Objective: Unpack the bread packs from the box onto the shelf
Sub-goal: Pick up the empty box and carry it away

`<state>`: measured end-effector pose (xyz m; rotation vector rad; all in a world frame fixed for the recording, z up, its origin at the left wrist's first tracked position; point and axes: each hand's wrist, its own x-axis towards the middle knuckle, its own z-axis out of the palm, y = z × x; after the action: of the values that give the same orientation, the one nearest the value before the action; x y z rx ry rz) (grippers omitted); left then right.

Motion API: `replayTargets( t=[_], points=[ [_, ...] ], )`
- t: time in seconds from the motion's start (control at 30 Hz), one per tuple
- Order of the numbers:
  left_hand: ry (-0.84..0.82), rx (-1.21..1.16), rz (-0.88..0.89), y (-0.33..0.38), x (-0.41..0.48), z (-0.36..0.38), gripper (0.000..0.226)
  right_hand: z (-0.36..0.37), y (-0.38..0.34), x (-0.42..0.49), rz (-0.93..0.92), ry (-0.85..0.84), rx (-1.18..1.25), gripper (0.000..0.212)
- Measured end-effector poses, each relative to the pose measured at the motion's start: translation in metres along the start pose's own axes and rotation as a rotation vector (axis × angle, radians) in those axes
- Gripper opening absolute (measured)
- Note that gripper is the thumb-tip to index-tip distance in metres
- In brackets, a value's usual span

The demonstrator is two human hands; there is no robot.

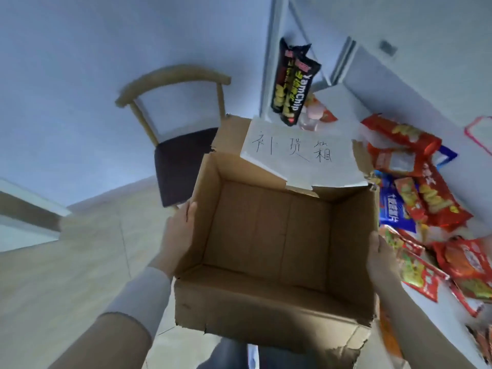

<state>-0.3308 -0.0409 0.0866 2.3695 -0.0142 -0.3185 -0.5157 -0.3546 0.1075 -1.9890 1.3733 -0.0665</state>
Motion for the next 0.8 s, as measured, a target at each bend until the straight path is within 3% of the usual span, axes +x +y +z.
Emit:
replayTargets(
  t=[0.37, 0.57, 0.8],
  points=[
    [0.397, -0.167, -0.258, -0.032, 0.151, -0.084, 0.043, 0.13, -0.259, 0.125, -0.451, -0.215, -0.043, 0.049],
    [0.452, -0.183, -0.328, -0.052, 0.245, -0.101, 0.043, 0.214, -0.347, 0.174, -0.457, -0.32, -0.058, 0.051],
    [0.394, -0.174, -0.424, -0.102, 0.335, -0.061, 0.04, 0.31, -0.366, 0.231, -0.387, -0.337, -0.148, 0.05]
  ],
)
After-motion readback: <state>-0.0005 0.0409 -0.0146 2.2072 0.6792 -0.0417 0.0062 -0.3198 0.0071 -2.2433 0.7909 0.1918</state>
